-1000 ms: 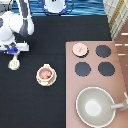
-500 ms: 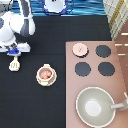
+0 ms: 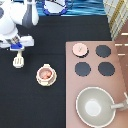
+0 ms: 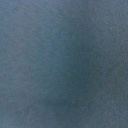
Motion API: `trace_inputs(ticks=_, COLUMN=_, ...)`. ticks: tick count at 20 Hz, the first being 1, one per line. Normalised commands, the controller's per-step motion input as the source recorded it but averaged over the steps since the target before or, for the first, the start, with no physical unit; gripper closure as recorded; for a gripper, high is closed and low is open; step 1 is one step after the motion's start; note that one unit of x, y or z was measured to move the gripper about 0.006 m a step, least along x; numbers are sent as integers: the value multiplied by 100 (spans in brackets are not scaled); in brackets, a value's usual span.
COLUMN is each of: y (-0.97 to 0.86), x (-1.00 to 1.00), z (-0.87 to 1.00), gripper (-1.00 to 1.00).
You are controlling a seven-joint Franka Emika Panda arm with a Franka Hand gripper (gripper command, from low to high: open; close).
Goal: Take the lid off the pot, put the pot on the plate, and use the tool to push the pot to the front of the table.
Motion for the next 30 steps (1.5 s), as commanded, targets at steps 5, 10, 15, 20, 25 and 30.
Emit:
trace_inputs(ticks=5, y=70, x=-10, z=44, gripper=100)
trace_inputs(ticks=10, y=76, x=-22, z=19, gripper=100)
trace_inputs(ticks=15, y=80, x=-53, z=-5, gripper=100)
trace_inputs(ticks=20, y=65, x=-85, z=-42, gripper=100)
trace_inputs(ticks=25, y=33, x=-93, z=-57, gripper=100)
trace_inputs(ticks=30, y=2, x=-68, z=-67, gripper=100)
